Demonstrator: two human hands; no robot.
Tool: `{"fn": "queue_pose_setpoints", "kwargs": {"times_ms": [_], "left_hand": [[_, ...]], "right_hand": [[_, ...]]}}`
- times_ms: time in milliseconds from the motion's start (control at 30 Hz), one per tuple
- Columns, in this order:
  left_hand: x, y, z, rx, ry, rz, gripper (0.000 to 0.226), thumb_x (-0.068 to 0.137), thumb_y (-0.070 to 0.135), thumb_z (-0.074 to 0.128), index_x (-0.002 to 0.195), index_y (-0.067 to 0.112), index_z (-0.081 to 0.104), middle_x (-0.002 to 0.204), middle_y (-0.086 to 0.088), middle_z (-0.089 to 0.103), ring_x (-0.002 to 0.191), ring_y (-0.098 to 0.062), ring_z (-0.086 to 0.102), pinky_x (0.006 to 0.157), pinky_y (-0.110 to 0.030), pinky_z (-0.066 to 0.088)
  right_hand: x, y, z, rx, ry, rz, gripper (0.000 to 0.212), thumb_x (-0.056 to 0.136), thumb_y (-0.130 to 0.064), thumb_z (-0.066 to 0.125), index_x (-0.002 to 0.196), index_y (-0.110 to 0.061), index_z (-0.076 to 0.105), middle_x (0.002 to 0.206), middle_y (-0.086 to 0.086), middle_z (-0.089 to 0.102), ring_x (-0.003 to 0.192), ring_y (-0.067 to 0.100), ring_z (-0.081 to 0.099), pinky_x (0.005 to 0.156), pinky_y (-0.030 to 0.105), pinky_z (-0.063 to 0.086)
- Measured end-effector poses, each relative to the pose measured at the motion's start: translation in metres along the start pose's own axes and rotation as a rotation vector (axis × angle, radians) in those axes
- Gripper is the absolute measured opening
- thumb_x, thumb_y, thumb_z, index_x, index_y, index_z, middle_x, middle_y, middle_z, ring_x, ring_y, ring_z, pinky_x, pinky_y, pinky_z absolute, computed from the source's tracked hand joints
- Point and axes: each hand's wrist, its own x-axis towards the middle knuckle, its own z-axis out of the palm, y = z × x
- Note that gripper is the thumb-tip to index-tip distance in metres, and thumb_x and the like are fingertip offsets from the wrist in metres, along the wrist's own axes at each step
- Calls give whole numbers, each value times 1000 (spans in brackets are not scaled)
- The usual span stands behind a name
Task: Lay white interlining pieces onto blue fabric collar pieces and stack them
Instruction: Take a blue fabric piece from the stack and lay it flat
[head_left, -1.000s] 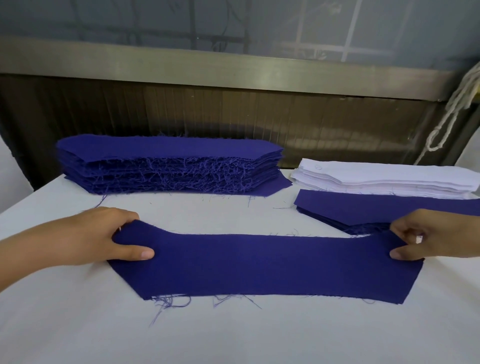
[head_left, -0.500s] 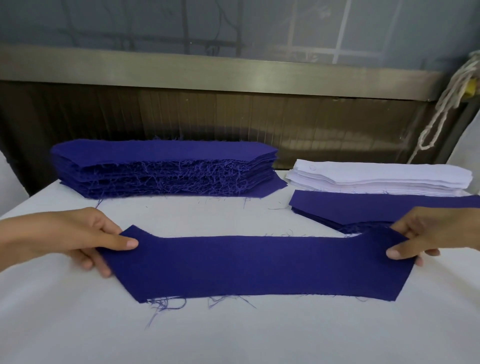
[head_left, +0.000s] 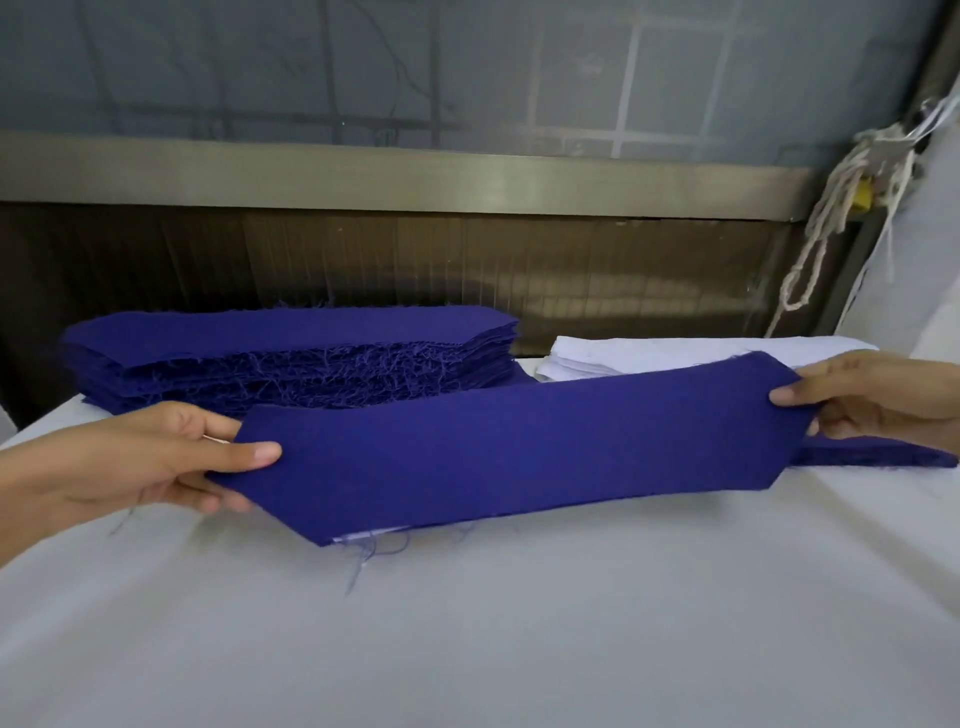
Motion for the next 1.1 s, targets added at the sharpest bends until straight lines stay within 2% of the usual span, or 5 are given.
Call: {"fn": "queue_pose_setpoints", "kwargs": {"times_ms": [267,433,567,733,1100], "left_hand": [[35,76,77,-65,113,206,27,64,40,81,85,23,83,95,3,78,77,-9,76,46,-13,49],[74,112,125,-123,63,260,31,70,32,80,94,13,79,94,2,79,79,-10,76,48,-11,51],[107,129,159,-168,34,280,18,82,24,78,95,11,76,87,4,79,79,-10,76,52,-11,53],[139,140,190,-178,-7,276,11,86,21,76,94,14,76,87,5,79,80,-9,76,54,-12,54],[171,146,215,-78,2,215,23,83,21,79,102,8,74,95,-1,78,75,-8,76,56,-12,56]], "right_hand": [[3,8,-46,356,343,-31,10,84,-11,70,93,-6,69,57,2,62,39,6,56,33,14,40],[16,29,-75,473,556,-31,3,95,-10,64,94,-9,66,83,5,55,62,12,50,37,9,41],[20,48,-90,546,742,21,10,94,-8,66,102,-7,60,78,6,51,58,13,49,36,10,42],[33,77,-111,497,911,47,30,92,-3,68,71,-9,47,68,9,39,22,4,39,30,11,36],[54,122,-120,130,1035,66,36,91,-2,68,59,-5,51,62,7,48,55,22,46,40,16,44]]}}
